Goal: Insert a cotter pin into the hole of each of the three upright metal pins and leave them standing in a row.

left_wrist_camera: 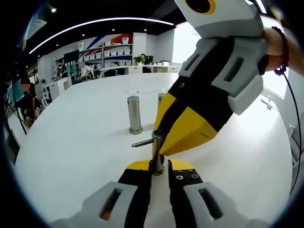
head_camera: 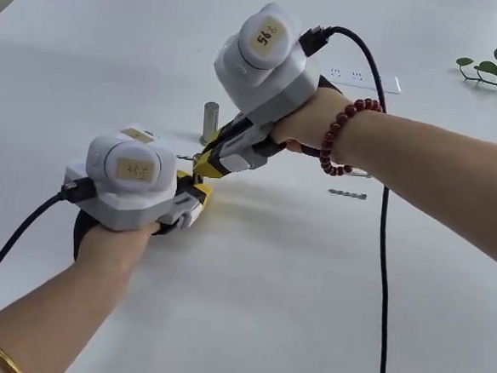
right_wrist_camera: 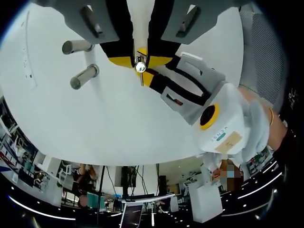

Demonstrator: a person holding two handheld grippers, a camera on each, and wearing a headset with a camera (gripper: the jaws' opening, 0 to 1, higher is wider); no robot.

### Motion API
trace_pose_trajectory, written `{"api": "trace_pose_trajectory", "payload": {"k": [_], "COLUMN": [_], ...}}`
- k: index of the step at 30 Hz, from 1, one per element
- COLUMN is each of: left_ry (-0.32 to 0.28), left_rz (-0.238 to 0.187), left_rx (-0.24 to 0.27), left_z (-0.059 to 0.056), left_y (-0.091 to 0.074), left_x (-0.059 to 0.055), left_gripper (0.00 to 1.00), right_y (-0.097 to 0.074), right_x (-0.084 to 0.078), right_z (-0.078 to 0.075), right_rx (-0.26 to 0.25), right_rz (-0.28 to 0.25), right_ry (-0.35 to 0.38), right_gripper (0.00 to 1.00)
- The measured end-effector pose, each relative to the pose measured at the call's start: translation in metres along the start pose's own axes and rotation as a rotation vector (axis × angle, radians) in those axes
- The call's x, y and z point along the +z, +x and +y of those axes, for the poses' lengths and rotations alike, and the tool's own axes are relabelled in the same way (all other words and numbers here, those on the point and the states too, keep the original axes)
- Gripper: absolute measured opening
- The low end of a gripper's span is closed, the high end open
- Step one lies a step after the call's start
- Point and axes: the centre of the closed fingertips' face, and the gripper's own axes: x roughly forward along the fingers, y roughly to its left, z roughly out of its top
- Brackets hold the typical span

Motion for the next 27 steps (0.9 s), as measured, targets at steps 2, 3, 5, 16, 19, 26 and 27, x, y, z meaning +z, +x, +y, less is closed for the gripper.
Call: {"api": "trace_pose_trajectory", "payload": {"k": [2, 3, 5, 16, 19, 26, 27], "left_ry": [0.001, 0.000, 0.000, 0.004, 0.005, -0.029, -0.032], "left_rz": [0.001, 0.002, 0.004, 0.010, 0.014, -0.017, -0.020], "left_rx": [0.002, 0.002, 0.002, 0.009, 0.014, 0.029, 0.034], "left_z": [0.000, 0.000, -0.001, 0.001, 0.002, 0.007, 0.008], "left_y": [0.000, 0.000, 0.000, -0.002, -0.004, -0.012, -0.012], "left_x": [0.000, 0.000, -0.001, -0.002, -0.002, 0.007, 0.007], "left_gripper": [0.12, 0.13, 0.14, 0.22, 0.26, 0.34, 0.36], "right_y": [0.000, 0.000, 0.001, -0.007, -0.011, -0.021, -0.023], "right_x": [-0.001, -0.002, -0.003, -0.006, -0.006, -0.002, -0.002], "right_z": [0.001, 0.002, 0.003, 0.000, -0.003, -0.012, -0.014], "right_rx": [0.006, 0.009, 0.009, -0.012, -0.023, -0.069, -0.076], "right_rz": [-0.001, 0.001, 0.005, -0.021, -0.038, -0.116, -0.128], "right_ry": [0.004, 0.007, 0.008, 0.054, 0.079, 0.138, 0.143], "right_gripper": [0.07, 0.08, 0.08, 0.15, 0.16, 0.17, 0.18]}}
